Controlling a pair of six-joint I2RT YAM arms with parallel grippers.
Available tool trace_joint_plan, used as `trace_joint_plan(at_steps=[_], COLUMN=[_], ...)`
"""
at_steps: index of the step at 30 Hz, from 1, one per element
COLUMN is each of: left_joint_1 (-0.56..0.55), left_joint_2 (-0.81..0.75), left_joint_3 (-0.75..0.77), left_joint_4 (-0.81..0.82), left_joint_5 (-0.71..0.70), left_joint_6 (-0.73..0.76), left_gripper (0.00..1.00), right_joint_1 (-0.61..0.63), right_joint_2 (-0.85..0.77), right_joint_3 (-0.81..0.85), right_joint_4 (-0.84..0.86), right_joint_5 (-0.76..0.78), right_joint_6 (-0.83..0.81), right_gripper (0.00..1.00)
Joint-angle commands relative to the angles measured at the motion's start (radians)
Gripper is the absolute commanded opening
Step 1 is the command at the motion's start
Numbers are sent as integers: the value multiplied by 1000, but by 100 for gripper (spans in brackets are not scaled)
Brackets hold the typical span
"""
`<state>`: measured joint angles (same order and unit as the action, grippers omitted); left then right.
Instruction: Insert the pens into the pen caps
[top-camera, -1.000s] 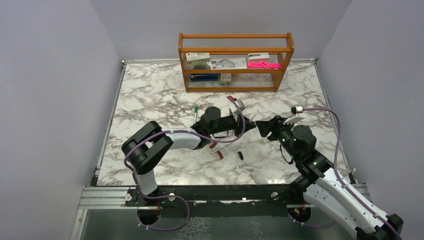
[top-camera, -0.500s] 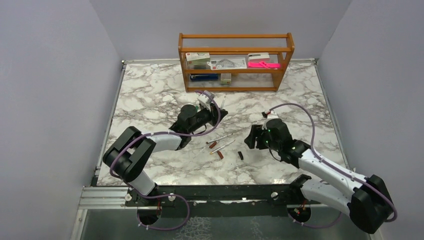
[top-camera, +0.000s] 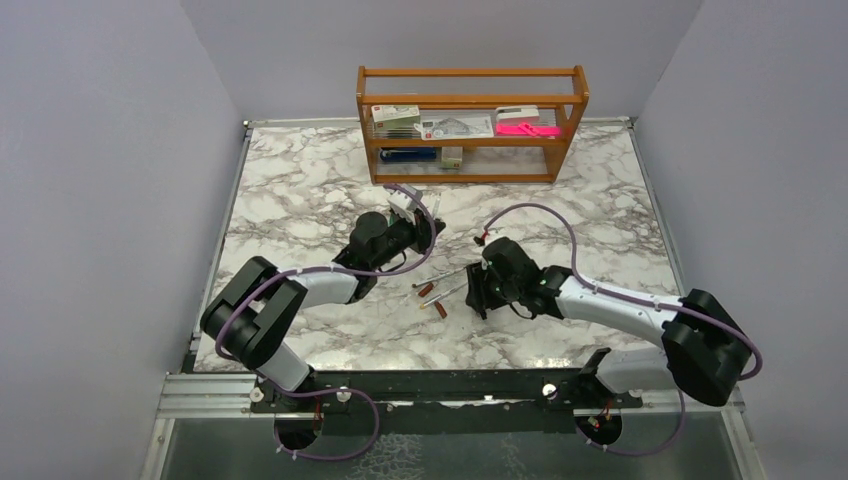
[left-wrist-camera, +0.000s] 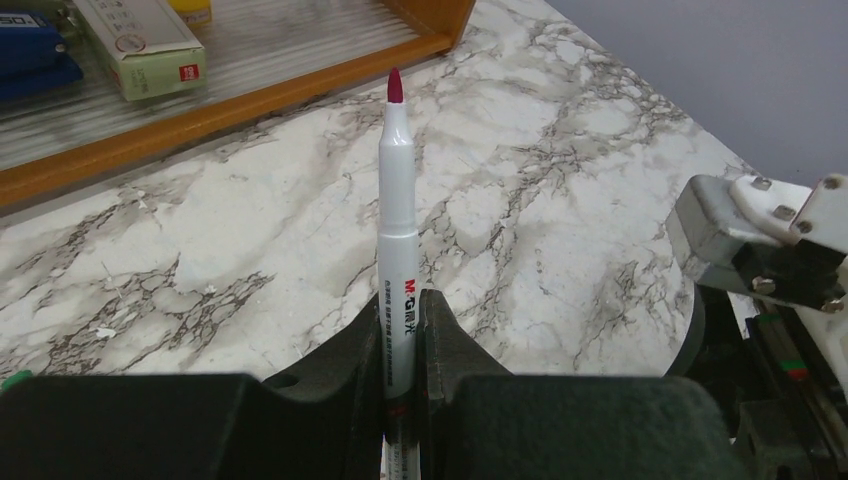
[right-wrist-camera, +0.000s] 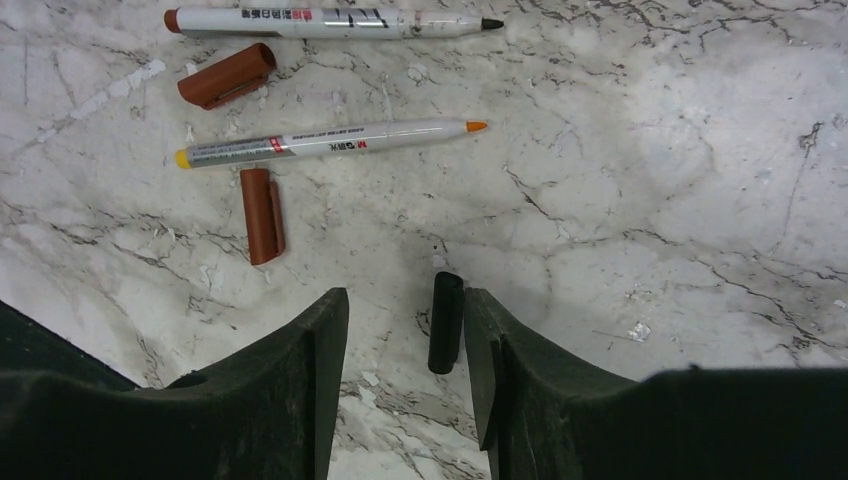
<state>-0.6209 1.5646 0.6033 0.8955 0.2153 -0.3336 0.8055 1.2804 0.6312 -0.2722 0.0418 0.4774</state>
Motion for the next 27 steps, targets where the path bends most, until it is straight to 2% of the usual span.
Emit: trace_joint_plan(at_steps=[1, 18, 27], left_joint_1=[9, 18, 19], left_joint_2=[-53, -46, -43], left_joint_3=[-13, -17, -13], left_joint_4=[6, 1, 0], left_joint_5=[-35, -34, -23], left_joint_6=[25, 22, 15], left_gripper=[0, 0, 0], right_joint_1=[24, 80, 90], right_joint_2=[44, 164, 193], right_joint_3=[37, 94, 103], right_joint_4=[-42, -109, -125], right_joint_5=[70, 151, 180], right_joint_6=[36, 63, 78], right_gripper=[45, 39, 26])
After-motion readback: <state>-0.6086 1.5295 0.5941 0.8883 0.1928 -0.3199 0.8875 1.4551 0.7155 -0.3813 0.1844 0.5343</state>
